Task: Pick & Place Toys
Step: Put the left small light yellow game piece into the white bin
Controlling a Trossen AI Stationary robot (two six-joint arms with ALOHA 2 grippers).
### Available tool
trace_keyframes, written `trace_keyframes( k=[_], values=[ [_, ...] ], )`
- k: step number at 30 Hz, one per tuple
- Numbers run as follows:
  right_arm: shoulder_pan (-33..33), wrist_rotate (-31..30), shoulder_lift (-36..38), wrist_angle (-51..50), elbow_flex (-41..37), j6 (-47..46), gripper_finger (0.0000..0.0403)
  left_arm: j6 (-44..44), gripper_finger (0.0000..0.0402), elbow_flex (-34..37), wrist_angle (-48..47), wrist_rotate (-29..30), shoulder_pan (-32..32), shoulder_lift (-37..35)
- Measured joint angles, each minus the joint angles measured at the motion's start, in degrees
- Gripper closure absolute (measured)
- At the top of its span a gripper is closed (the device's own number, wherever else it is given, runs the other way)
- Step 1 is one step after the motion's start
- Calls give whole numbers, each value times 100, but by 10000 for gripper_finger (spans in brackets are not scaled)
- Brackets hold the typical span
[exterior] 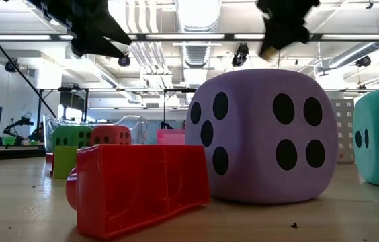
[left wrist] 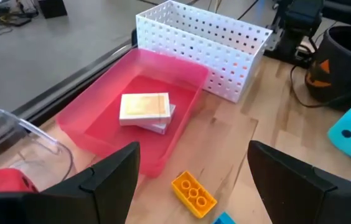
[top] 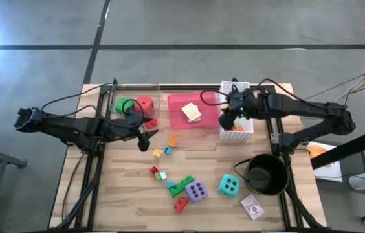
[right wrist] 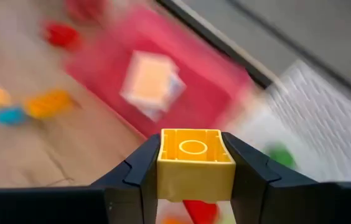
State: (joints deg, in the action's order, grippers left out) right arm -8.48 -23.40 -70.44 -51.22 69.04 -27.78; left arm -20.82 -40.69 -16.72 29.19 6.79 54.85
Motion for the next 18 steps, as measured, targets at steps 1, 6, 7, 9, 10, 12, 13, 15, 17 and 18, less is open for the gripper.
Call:
trace_keyframes(
  k=[1,6,7,9,10,12,13,15,17,18],
  values=[
    [-108,42,-2,-284,-10,-135,275,-2,102,0,-11,0,0,-2],
    [-557,585,-126,-668,-116,-218,275,-5,101,0,-286,0,-1,0],
    [-641,716,-175,-669,-142,-197,275,-7,101,0,-337,-1,-2,0],
    [-813,939,-271,-677,-203,-123,275,-20,101,0,-391,0,-2,0],
    [-886,1013,-327,-704,-227,-76,275,-20,101,0,-405,0,-2,0],
    [-1035,1097,-437,-737,-272,-13,275,-22,101,0,-418,0,-2,0],
    [-1105,1147,-497,-797,-285,69,275,-22,101,0,-417,0,-2,0],
    [-1234,1246,-620,-858,-285,188,275,-22,101,0,-417,0,-2,0],
    [-1358,1341,-743,-858,-285,293,275,-22,101,0,-417,0,-2,0],
    [-1414,1392,-813,-859,-285,344,275,-22,101,0,-417,0,-2,0]
  ],
)
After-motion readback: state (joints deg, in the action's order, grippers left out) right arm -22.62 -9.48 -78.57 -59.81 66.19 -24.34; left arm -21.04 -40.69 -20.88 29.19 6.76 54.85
